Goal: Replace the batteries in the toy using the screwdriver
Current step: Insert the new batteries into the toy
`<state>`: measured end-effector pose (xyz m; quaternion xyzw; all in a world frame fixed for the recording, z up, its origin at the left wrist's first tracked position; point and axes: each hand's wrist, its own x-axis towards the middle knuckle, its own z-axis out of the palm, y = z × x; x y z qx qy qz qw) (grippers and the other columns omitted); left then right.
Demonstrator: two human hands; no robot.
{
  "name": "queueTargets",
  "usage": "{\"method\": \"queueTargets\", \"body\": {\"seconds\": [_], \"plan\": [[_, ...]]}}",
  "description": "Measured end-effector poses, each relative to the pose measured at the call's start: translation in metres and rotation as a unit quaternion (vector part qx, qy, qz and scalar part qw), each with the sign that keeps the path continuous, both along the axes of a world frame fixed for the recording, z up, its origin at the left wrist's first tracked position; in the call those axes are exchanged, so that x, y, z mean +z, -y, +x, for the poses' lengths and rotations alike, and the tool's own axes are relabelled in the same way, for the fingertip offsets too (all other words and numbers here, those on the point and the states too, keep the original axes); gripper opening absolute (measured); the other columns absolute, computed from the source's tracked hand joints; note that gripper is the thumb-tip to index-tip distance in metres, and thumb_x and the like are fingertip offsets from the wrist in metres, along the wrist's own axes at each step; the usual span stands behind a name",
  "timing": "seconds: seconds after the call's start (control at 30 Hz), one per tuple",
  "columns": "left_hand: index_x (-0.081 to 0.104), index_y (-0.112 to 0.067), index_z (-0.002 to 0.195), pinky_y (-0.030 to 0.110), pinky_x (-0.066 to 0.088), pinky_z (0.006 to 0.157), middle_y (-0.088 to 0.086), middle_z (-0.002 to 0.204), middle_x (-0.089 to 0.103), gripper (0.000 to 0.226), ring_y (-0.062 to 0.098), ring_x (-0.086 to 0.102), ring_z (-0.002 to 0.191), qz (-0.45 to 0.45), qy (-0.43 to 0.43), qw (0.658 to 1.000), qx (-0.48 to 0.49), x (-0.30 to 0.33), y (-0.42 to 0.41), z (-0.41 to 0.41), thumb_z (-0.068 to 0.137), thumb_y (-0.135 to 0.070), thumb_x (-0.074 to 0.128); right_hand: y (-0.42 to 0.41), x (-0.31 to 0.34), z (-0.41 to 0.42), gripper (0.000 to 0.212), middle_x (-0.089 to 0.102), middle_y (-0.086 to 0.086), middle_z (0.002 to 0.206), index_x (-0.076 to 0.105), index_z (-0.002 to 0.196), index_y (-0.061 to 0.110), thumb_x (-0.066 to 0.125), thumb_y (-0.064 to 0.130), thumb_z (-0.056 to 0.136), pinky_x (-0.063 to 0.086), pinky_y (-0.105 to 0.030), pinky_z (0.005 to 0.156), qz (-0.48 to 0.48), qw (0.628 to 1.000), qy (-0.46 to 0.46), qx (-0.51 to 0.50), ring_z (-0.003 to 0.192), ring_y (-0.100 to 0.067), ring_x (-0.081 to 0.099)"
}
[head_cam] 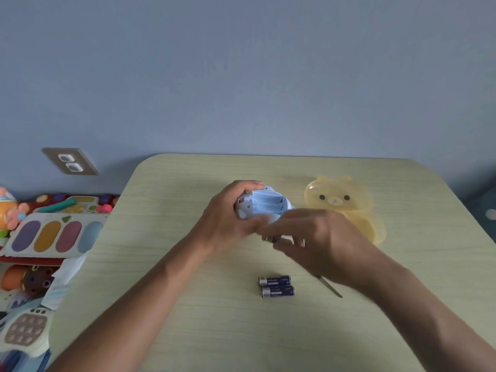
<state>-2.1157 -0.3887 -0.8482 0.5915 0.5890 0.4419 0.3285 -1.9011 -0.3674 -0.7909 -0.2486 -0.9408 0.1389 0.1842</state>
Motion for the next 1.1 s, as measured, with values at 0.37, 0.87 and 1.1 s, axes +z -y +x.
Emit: {"method": "queueTargets", "body": {"seconds": [0.37,0.87,1.1], "plan": [[0.063,-0.025,0.132,0.029,0.059,0.092,-0.016,0.138,0.063,0.068,0.007,0.068,0.115,-0.004,0.042,0.999,-0.015,0.001,0.002,0.0,0.068,-0.038,0.082,-0.034,0.001,-0.008,0.017,0.079,0.0,0.078,0.068,0.089,0.013,0.076,0.002,0.08,0.062,-0.045,0.075,-0.31,0.888,-0.274,-0.203,0.076,-0.018,0.076],[0.062,-0.026,0.131,0.032,0.061,0.09,-0.01,0.13,0.066,0.064,0.009,0.071,0.111,-0.01,0.049,0.999,-0.02,0.005,0.003,0.002,0.07,-0.033,0.083,-0.045,-0.018,-0.028,0.019,0.068,0.024,0.076,0.077,0.093,0.027,0.076,0.013,0.081,0.047,-0.013,0.065,-0.096,0.966,-0.183,-0.153,0.072,-0.003,0.061],[0.063,-0.026,0.129,0.024,0.058,0.085,-0.007,0.121,0.07,0.058,0.007,0.072,0.105,-0.011,0.044,0.999,-0.016,0.007,0.004,0.003,0.075,-0.021,0.082,-0.047,-0.027,-0.036,0.017,0.069,0.0,0.077,0.076,0.101,0.019,0.068,0.016,0.086,0.05,-0.038,0.06,0.091,0.984,-0.127,-0.084,0.072,-0.023,0.06]]}}
